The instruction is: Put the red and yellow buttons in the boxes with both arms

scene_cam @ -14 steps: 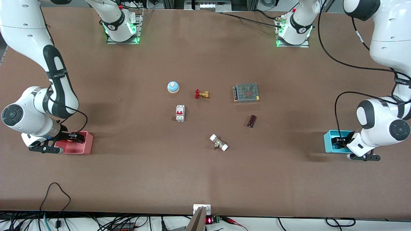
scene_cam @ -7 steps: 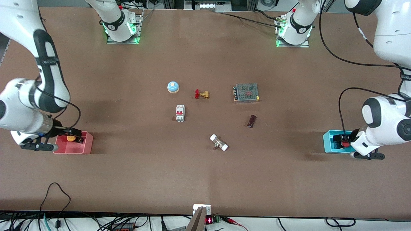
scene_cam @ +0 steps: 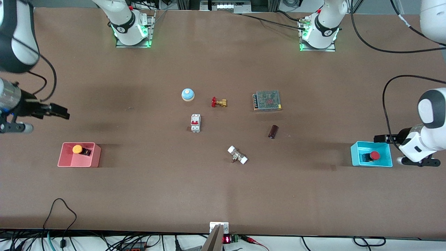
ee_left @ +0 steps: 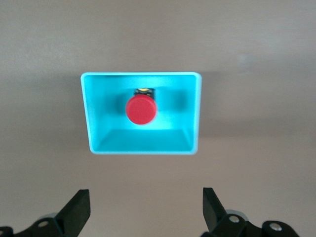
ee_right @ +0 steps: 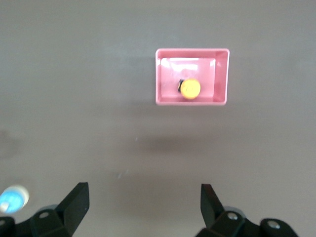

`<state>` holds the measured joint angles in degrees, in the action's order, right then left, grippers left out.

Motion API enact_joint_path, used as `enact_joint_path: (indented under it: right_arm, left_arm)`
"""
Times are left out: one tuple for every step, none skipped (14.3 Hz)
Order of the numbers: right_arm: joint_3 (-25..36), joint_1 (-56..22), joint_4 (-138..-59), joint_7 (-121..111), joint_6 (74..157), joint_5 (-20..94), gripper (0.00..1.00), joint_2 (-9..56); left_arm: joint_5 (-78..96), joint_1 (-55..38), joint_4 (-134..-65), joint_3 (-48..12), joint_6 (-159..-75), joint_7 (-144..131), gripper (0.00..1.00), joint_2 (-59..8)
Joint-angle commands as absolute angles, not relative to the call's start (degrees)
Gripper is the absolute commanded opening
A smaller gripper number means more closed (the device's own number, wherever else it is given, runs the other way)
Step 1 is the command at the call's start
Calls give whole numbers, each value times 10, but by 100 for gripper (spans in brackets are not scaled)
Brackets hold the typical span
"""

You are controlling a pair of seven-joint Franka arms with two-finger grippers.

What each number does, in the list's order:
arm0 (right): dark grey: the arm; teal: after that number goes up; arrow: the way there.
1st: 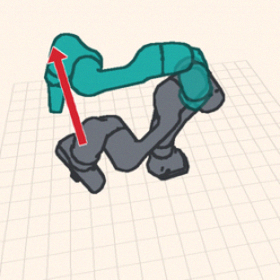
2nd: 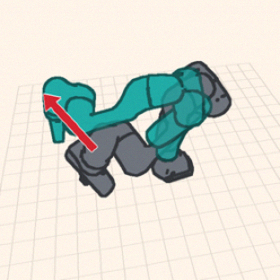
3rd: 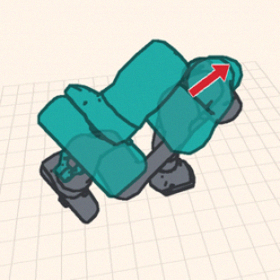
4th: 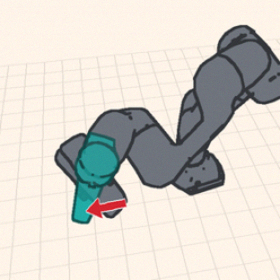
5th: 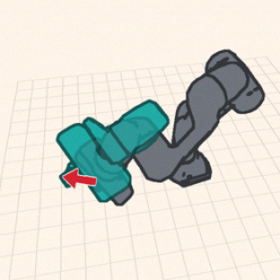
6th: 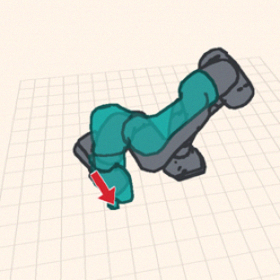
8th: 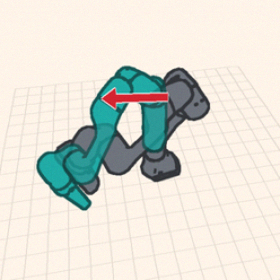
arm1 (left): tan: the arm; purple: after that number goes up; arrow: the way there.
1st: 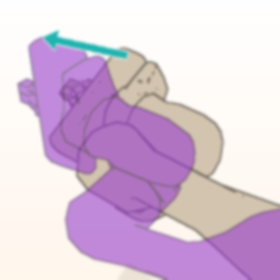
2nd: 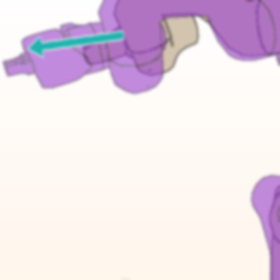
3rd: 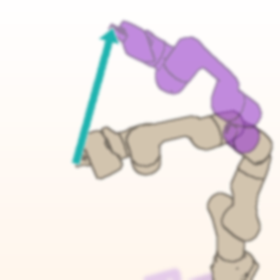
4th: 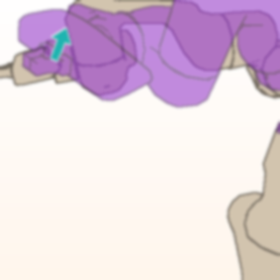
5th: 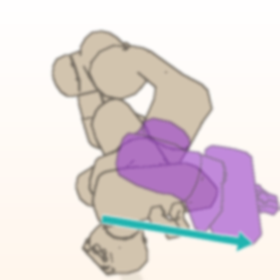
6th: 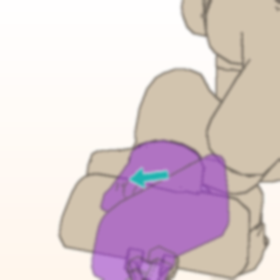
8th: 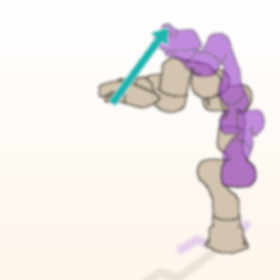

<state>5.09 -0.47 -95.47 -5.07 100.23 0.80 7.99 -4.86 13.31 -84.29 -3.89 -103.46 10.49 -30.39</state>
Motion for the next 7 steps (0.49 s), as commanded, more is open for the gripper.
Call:
enact_joint_path:
  right_arm:
    - [27,-3,-974,-52,953,-1,100,23]
    - [21,-3,-975,-33,940,-3,100,11]
    - [20,-4,-975,-12,933,-3,100,5]
    - [19,-3,-974,-13,932,-3,100,5]
    - [19,-3,-973,-11,932,-2,100,7]
    - [19,-3,-972,-11,934,-3,100,9]
    - [19,-3,-972,-11,933,-3,100,10]
  left_arm:
    - [-47,116,-781,-57,-964,98,100,-301]
    - [-45,101,-770,-60,-945,96,100,-295]
    - [-47,84,-758,-60,-927,84,100,-287]
    - [-47,62,-746,-60,-894,60,100,-282]
    - [-47,48,-734,-60,-852,38,100,-273]
    - [-47,42,-722,-60,-820,28,100,-266]
    - [-45,40,-708,-61,-796,27,100,-259]
